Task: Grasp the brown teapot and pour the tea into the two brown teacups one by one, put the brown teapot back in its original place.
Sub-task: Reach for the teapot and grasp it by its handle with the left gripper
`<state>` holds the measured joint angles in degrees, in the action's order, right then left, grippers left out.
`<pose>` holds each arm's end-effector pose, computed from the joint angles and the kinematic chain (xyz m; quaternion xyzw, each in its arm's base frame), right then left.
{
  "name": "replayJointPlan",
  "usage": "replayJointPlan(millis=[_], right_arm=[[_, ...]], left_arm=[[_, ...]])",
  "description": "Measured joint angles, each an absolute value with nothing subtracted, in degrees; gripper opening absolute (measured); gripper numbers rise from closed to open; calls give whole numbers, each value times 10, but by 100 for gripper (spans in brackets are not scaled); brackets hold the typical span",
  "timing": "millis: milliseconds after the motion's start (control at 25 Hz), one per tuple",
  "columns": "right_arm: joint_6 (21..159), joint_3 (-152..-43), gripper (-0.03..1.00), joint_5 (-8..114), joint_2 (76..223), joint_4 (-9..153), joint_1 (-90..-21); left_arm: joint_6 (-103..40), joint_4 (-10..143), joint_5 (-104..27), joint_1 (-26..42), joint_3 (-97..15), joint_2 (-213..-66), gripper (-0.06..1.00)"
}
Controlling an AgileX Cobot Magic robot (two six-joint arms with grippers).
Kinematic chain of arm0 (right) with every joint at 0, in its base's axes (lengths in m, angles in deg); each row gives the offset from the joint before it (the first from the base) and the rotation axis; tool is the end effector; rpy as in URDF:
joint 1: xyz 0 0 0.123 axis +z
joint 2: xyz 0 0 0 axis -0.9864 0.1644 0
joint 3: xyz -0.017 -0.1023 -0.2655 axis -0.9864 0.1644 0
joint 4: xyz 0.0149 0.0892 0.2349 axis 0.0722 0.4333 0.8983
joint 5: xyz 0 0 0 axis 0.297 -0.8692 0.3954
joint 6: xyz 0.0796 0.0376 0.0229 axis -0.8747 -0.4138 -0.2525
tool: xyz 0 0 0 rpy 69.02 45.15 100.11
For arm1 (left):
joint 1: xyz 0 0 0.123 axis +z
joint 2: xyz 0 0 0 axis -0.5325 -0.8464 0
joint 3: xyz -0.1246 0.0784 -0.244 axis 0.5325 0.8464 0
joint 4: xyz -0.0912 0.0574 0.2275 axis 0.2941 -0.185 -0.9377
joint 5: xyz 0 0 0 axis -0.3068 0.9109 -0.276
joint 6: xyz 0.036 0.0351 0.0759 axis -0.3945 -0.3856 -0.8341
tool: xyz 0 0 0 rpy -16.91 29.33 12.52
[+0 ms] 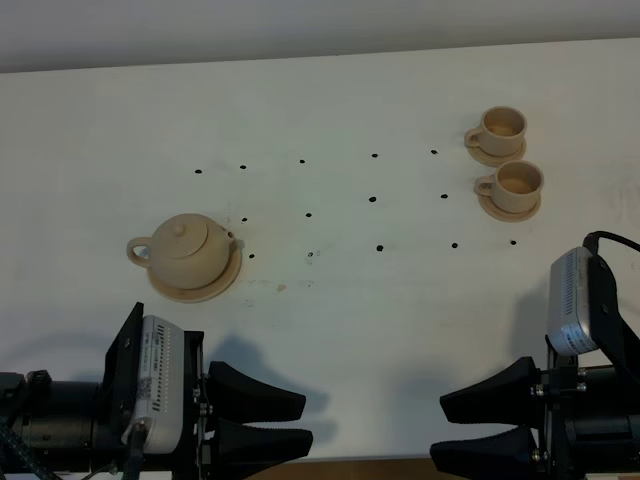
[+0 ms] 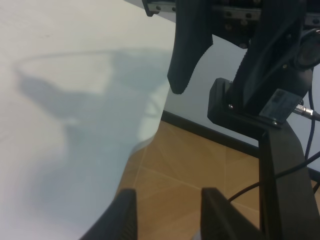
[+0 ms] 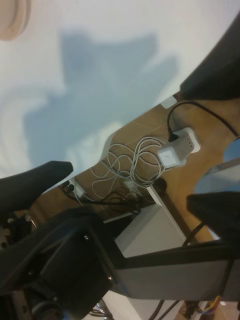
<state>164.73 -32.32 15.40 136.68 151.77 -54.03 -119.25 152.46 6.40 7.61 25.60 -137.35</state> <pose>0.0995 0.1234 0.1989 -0.4215 0.7460 0.4080 0.3152 0.1159 -0.1273 0.1759 0.4520 0.7195 -0.3941 0.3503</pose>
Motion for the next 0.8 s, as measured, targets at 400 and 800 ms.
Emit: replayJointPlan(millis=[400,800], right_arm=[[1647,-323,41,154,1367,1518,-540],[1647,-323,41,154,1367,1518,-540]], left_arm=[[-1192,1525,64,76,256,-1373,33],[-1174,1538,84,76,243,-1373,33]])
